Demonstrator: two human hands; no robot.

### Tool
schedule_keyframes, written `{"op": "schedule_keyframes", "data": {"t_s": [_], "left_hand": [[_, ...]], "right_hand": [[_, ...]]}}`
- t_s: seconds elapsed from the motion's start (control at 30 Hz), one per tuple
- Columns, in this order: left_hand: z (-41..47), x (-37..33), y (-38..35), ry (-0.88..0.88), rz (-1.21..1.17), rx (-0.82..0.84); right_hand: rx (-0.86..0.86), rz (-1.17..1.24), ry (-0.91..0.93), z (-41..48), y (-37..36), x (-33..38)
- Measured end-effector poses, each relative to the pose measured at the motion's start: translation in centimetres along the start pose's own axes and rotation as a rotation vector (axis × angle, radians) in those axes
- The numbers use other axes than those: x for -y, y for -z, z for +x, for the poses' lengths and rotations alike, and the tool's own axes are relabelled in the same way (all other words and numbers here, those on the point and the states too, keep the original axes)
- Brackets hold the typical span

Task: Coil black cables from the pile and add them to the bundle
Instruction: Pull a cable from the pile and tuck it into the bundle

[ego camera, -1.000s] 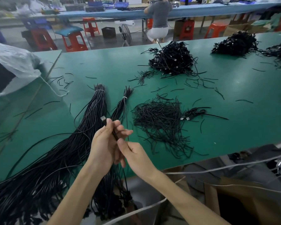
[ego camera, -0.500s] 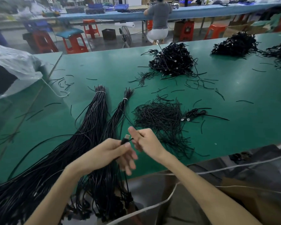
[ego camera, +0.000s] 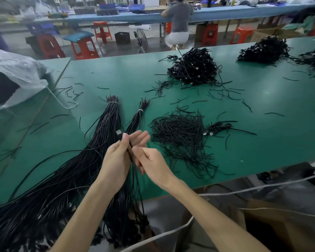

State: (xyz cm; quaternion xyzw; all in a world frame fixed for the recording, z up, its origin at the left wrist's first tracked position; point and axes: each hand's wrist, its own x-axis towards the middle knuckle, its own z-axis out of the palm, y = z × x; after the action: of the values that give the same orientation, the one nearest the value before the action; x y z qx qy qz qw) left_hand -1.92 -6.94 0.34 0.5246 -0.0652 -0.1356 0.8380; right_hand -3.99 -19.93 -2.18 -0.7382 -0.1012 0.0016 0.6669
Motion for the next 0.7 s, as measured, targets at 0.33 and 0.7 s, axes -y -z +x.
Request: {"op": "schedule_keyframes", "data": {"t_s": [0.33,0.7], "left_hand": [[-1.2,-2.5,1.3,-0.060,-0.115,-0.038],[-0.7,1.5,4.3,-0.219,0.998,-0.089]], "right_hand": [[0.206,-0.599,0.143,2.9,2.5,-0.9],[0.226,-1.009,0.301,6.1,2.8,4.8]]}}
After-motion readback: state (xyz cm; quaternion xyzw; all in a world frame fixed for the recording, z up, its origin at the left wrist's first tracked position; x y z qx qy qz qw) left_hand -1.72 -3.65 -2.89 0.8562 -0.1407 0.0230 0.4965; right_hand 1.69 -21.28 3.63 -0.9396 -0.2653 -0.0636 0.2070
